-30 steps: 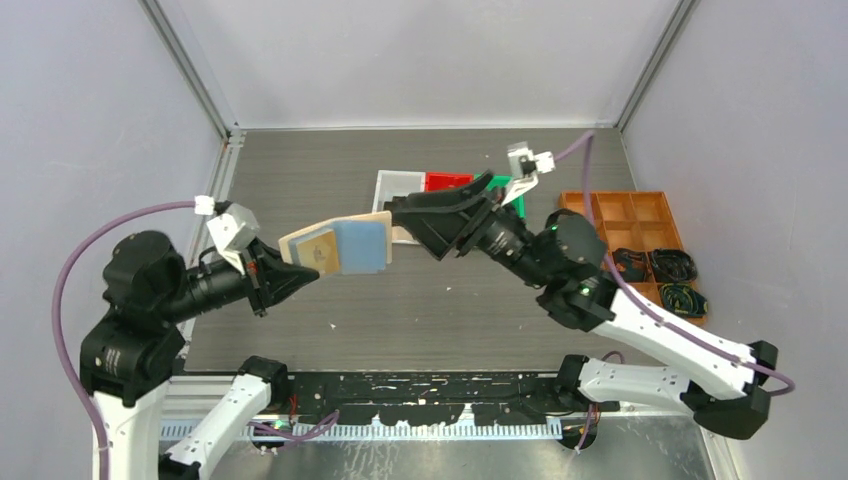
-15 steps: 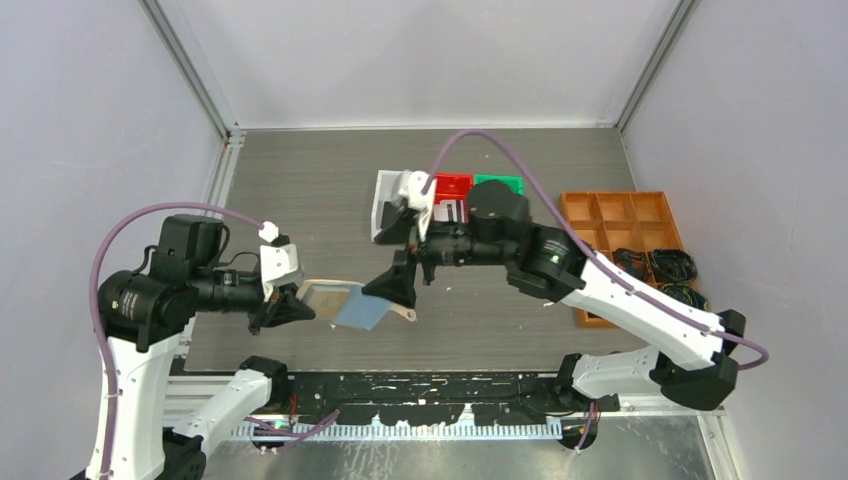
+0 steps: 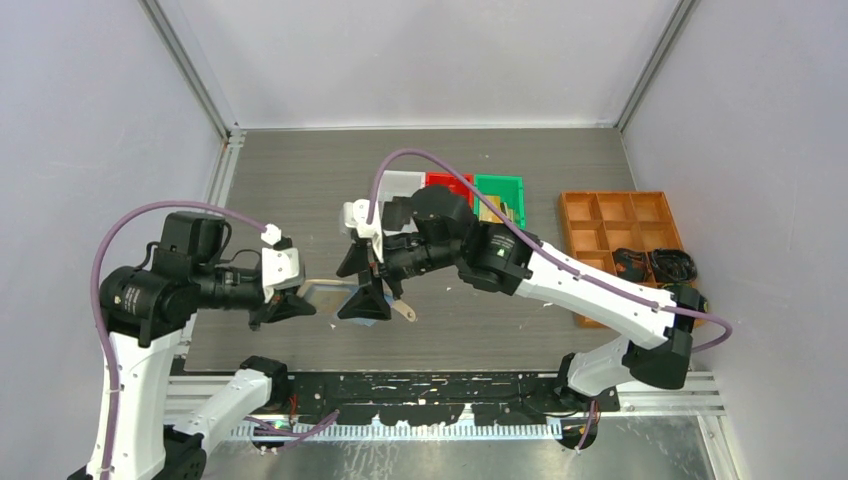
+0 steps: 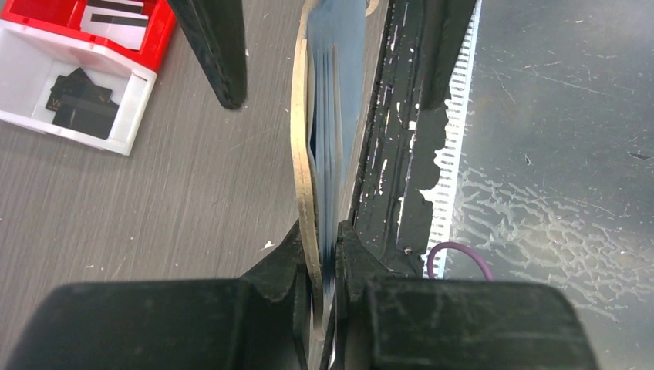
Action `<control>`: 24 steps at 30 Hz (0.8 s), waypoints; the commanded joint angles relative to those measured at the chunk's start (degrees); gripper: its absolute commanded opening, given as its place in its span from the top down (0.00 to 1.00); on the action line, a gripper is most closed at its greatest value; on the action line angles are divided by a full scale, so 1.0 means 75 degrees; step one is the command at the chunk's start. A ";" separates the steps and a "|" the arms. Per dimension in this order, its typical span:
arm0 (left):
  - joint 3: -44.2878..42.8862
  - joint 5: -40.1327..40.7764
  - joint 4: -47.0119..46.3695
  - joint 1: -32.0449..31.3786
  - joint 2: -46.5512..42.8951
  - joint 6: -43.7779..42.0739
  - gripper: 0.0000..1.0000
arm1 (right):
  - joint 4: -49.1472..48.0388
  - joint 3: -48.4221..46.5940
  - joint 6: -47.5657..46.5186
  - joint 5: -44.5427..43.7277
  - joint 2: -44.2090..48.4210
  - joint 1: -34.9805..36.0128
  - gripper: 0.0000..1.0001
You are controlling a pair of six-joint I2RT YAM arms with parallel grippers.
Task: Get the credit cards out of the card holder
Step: Remove the credit card from the card holder.
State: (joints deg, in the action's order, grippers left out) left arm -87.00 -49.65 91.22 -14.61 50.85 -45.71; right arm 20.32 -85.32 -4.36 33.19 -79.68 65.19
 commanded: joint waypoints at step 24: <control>0.1497 -0.2347 -0.5511 -0.0009 -0.0881 0.7705 0.79 | -0.2374 0.0862 0.1383 0.0675 0.0870 0.0013 0.99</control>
State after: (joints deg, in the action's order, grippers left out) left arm -76.18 -63.37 61.23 -14.72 43.18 1.37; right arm 5.91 -77.78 4.86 34.76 -73.58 64.60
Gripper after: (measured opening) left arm 0.208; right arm 0.175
